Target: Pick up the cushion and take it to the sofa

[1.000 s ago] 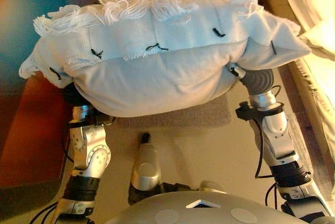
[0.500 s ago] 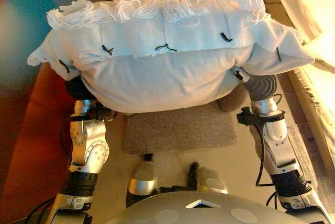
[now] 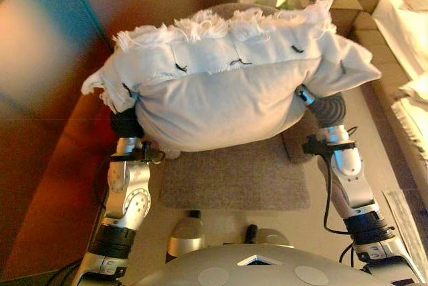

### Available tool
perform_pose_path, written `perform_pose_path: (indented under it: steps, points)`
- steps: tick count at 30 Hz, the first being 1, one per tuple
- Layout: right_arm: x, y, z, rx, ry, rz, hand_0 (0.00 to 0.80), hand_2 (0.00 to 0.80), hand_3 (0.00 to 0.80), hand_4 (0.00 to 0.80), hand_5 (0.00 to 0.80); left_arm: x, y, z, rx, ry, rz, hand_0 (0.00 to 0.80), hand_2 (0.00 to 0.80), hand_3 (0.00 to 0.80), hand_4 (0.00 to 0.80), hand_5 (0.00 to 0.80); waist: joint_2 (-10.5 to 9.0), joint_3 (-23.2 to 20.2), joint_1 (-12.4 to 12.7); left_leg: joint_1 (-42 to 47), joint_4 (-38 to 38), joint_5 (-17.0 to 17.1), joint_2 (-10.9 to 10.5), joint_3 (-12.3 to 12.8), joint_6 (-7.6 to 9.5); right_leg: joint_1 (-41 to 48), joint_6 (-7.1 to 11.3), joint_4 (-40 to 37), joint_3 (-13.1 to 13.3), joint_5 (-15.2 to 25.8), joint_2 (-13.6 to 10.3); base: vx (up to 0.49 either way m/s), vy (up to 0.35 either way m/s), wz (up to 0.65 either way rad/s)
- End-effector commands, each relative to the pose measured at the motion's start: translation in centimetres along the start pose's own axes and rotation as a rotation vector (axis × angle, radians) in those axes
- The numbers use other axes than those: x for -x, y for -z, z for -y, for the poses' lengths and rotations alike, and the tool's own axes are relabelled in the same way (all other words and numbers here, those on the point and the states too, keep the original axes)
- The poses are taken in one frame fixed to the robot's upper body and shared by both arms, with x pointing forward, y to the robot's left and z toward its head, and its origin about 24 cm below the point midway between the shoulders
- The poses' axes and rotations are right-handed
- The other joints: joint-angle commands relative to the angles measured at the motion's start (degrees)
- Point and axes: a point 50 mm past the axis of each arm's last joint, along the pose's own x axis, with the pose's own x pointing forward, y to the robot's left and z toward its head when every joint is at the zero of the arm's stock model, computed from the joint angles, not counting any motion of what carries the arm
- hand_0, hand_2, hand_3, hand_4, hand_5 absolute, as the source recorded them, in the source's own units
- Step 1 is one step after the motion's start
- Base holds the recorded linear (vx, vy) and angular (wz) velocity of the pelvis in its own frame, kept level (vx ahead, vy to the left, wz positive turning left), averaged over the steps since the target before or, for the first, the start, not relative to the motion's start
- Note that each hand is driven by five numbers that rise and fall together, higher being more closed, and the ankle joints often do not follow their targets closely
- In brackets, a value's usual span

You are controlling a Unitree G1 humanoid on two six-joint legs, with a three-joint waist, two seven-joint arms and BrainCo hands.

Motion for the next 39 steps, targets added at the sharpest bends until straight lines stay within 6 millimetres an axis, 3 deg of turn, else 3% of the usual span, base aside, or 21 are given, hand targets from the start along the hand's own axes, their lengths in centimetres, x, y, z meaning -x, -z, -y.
perform_pose_path:
  steps: [1,9,15,19,23,29,36,39]
  points:
    - [-4.3,-2.6,-3.1,-0.039,-0.112,0.132,0.800,0.800,0.800,0.800,0.800,-3.1,0.5,4.0,0.006,0.175,0.014,0.800,0.800,0.800,0.800,0.800,-3.73,-2.64,0.38,1.51,3.00,-2.12,-2.33,0.54,-0.30,5.25,-0.21,-11.90,-0.44,7.84,-1.05,0.237,0.122,0.06]
    - [-4.6,1.6,-2.7,-0.016,-0.025,-0.085,0.800,0.800,0.800,0.800,0.800,-4.1,4.3,3.1,-0.099,0.071,-0.158,0.800,0.800,0.800,0.800,0.800,-2.88,-3.21,-0.90,4.28,-0.86,-3.30,-1.58,1.94,-0.52,5.28,0.30,-12.38,-0.19,7.91,-1.11,0.143,0.076,0.02]
    - [-9.4,1.9,-2.7,-0.026,0.043,-0.189,0.800,0.800,0.800,0.800,0.800,-7.6,6.5,5.0,-0.163,0.023,-0.224,0.800,0.800,0.800,0.800,0.800,-2.42,-1.72,-1.34,4.12,-2.69,-2.95,-1.79,2.27,-0.62,3.66,1.21,-12.85,0.05,8.63,-1.29,0.003,0.064,-0.01]
    - [-13.7,-0.3,-2.6,0.010,0.111,-0.187,0.800,0.800,0.800,0.800,0.800,-12.4,4.5,7.0,-0.244,0.055,-0.165,0.800,0.800,0.800,0.800,0.800,-1.93,1.50,-2.05,1.29,-3.65,-2.71,-1.95,2.36,-0.85,-0.55,1.99,-12.93,0.76,9.42,-1.59,-0.271,0.038,-0.01]
    - [-15.4,-1.5,-1.9,0.002,0.173,-0.190,0.800,0.800,0.800,0.800,0.800,-15.2,2.6,7.5,-0.309,0.061,-0.157,0.800,0.800,0.800,0.800,0.800,-1.73,3.93,-3.11,0.13,-4.49,-2.50,-2.05,2.74,-0.68,-2.61,2.31,-13.03,1.85,9.85,-1.63,-0.140,0.035,-0.02]
    - [-15.4,-0.8,-1.9,0.019,0.231,-0.255,0.800,0.800,0.800,0.800,0.800,-16.1,2.6,6.8,-0.477,0.081,-0.207,0.800,0.800,0.800,0.800,0.800,-1.39,3.56,-4.46,2.28,-5.44,-3.08,-1.92,3.38,-0.66,-1.51,2.44,-12.96,2.98,9.35,-1.48,0.122,0.027,-0.01]
    - [-16.7,-2.1,-2.1,0.027,0.322,-0.237,0.800,0.800,0.800,0.800,0.800,-18.0,1.4,8.0,-0.489,0.054,-0.189,0.800,0.800,0.800,0.800,0.800,-1.20,5.78,-5.68,1.15,-6.38,-2.95,-1.75,4.08,-0.56,-3.82,2.86,-12.61,4.89,9.65,-1.28,-0.056,0.002,-0.08]
    - [-16.7,-1.7,-1.4,0.025,0.357,-0.293,0.800,0.800,0.800,0.800,0.800,-18.0,1.8,7.2,-0.491,0.030,-0.250,0.800,0.800,0.800,0.800,0.800,-1.28,5.99,-5.72,1.35,-6.33,-3.17,-1.81,4.23,-0.49,-3.88,3.04,-12.66,5.22,9.83,-1.25,0.037,-0.029,-0.09]
